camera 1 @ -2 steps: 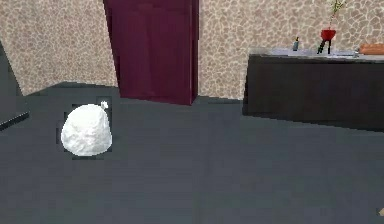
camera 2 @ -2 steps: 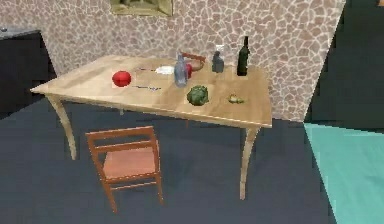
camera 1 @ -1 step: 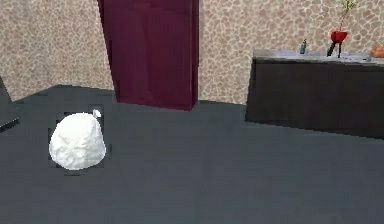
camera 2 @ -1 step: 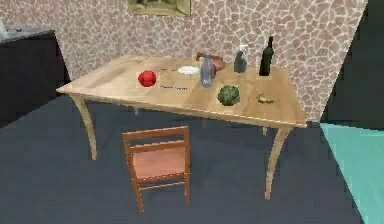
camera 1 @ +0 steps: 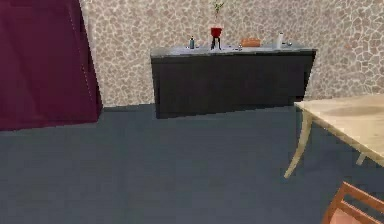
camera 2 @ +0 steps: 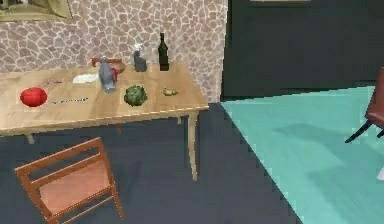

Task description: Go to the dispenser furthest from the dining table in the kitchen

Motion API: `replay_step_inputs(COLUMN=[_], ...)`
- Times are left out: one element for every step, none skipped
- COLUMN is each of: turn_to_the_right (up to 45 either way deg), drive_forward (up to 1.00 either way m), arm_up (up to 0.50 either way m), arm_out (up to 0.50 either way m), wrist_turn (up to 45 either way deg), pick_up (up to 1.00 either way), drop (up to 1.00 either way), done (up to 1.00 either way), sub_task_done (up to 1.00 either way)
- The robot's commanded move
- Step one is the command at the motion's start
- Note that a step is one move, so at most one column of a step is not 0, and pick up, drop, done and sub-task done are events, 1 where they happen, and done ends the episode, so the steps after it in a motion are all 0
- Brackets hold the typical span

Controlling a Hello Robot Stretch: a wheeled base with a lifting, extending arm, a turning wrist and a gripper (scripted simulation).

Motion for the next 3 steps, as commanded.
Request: replay_step_inputs(turn_to_the_right=[0.0,0.0,6.0], drive_forward=[1.0,1.0,0.0], arm_up=[0.0,0.0,0.0], arm_out=[0.0,0.0,0.0], wrist_turn=[0.0,0.0,0.0], pick_up=[0.0,0.0,0.0], drop=[0.0,0.0,0.0], done=[0.0,0.0,0.0], sub_task_done=[0.0,0.0,0.0])
